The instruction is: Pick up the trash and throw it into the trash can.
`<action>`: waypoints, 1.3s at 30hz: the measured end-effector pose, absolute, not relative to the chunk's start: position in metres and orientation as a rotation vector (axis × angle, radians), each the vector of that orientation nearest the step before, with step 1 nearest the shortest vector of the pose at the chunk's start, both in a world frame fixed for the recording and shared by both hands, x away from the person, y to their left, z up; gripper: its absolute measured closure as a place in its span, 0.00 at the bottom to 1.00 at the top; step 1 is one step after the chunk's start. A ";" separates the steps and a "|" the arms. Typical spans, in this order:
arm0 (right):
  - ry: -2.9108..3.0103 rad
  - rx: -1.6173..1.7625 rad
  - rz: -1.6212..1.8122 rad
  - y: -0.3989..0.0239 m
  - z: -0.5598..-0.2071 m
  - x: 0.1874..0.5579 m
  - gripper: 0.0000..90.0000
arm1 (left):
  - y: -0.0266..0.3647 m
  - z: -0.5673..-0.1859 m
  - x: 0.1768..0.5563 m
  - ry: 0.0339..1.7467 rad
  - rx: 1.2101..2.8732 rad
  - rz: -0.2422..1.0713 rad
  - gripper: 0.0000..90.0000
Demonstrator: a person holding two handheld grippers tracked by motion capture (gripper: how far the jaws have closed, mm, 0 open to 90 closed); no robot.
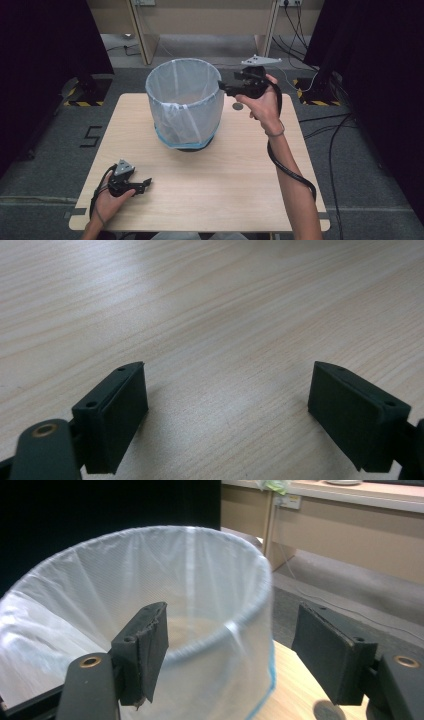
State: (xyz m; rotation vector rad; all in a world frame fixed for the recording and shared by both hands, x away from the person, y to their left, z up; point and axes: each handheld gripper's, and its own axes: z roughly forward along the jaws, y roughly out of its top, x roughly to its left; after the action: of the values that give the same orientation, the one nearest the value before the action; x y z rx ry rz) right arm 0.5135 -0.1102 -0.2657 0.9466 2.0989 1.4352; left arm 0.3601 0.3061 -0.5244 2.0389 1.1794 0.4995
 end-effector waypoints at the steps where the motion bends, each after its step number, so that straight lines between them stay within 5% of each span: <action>1: 2.087 0.963 1.430 -0.119 -0.268 0.511 0.34 | 0.306 -0.524 0.360 1.179 2.040 0.499 0.17; 39: 2.044 1.158 1.386 -0.191 -0.366 0.480 0.32 | 0.306 -0.525 0.360 1.180 2.035 0.504 0.17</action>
State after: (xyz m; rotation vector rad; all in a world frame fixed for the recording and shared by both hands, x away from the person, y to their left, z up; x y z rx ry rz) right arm 0.4798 -0.1910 -0.3656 1.1581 2.0438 1.3856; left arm 0.3601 0.3059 -0.5248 2.0346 1.1801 0.5038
